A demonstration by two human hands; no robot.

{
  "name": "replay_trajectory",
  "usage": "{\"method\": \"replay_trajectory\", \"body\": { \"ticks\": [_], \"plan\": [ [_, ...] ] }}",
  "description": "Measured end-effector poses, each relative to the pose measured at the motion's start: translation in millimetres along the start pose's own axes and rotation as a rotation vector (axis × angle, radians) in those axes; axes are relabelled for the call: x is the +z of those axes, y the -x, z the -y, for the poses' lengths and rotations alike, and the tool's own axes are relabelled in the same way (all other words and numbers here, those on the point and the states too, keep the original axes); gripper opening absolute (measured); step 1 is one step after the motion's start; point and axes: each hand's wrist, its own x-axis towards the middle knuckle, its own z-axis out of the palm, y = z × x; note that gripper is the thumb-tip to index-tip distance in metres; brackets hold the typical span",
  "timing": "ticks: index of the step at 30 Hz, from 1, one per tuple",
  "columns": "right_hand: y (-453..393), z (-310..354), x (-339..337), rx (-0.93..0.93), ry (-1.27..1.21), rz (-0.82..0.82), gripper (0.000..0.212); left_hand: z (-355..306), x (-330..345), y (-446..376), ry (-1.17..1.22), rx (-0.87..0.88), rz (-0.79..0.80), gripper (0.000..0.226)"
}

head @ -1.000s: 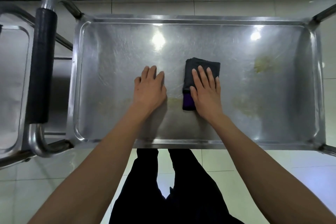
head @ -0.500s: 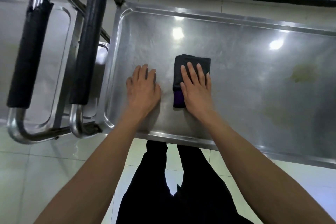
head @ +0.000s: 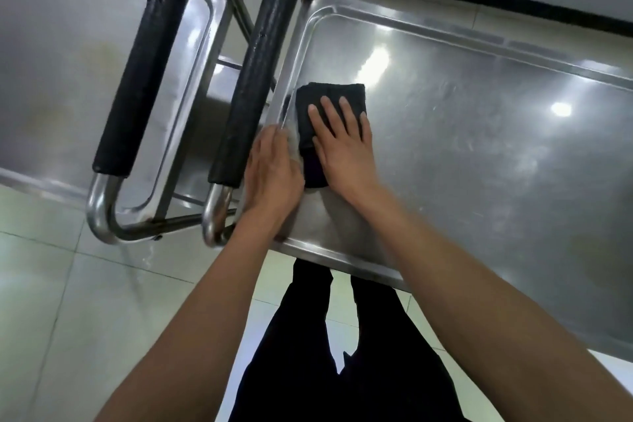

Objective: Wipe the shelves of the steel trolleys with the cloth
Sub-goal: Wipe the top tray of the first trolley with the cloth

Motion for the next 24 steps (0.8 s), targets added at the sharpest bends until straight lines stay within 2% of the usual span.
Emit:
{"method": "replay_trajectory", "body": {
  "ticks": [3, 7, 11, 14, 17, 24],
  "plan": [
    [-13, 15, 2, -0.06, 0.005, 0.019, 0.054, 0, -1, -3, 0.122, -0.039, -0.027, 0.043],
    [-13, 21, 3, -0.068, -0.008, 0.025, 0.055, 1, -3, -2, 0.161, -0.06, -0.022, 0.051],
    [-7, 15, -3, -0.056, -0.005, 0.021, 0.054, 2, -5, 1, 0.113, 0.001, -0.005, 0.051],
    [10, 9, -6, 0.0, -0.014, 0.017, 0.055, 0, -5, 4, -0.024, 0.083, 0.038, 0.054],
    [33, -7, -12, 0.064, -0.038, 0.023, 0.055, -14, -1, 8, -0.13, 0.147, 0.137, 0.055],
    [103, -82, -28, 0.208, -0.042, 0.013, 0.055, -73, 28, 33, -0.126, 0.258, 0.217, 0.047]
  ]
}}
